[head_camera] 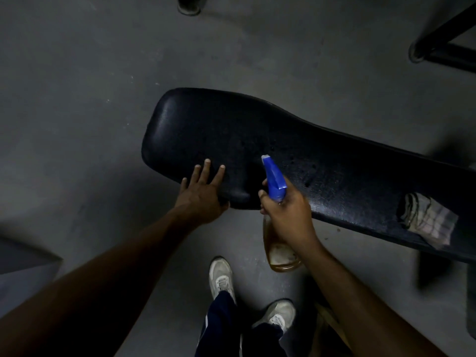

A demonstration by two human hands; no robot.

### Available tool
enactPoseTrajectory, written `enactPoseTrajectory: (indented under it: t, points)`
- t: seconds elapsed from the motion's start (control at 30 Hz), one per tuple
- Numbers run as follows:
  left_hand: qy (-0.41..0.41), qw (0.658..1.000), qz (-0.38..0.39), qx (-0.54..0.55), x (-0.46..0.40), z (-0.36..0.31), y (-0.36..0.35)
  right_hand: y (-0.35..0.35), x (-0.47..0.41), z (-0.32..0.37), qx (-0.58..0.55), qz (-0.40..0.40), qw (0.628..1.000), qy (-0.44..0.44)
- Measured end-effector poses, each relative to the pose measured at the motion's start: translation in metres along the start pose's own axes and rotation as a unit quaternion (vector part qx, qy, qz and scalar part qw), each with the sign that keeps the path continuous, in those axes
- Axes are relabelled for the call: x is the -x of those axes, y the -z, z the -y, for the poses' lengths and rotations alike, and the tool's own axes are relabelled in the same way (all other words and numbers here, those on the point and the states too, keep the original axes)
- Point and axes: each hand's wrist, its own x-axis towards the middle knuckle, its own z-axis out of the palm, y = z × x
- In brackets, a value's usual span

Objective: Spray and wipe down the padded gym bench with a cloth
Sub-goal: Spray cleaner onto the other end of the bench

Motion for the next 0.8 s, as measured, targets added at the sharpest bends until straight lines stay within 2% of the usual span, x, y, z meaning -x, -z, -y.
enactPoseTrajectory:
  t: [0.2, 0.33, 0.6, 0.8]
  points:
    - [0.002, 0.995, -0.095, 0.036, 0.01, 0.025, -0.01, -0.025, 0.01, -0.001, 0.007, 0.044, 0.999, -0.021]
    - [0.027, 0.992, -0.118, 0.044, 0.009, 0.041, -0.01, -0.026, 0.03, -0.015, 0.019, 0.064, 0.995, -0.078]
    - [0.061, 0.988, -0.132, 0.057, 0.005, 0.059, -0.009, -0.014, 0.054, -0.042, 0.044, 0.055, 0.991, -0.112]
    - [0.096, 0.983, -0.132, 0.087, 0.007, 0.069, -0.011, -0.032, 0.049, -0.03, 0.113, 0.125, 0.985, -0.025]
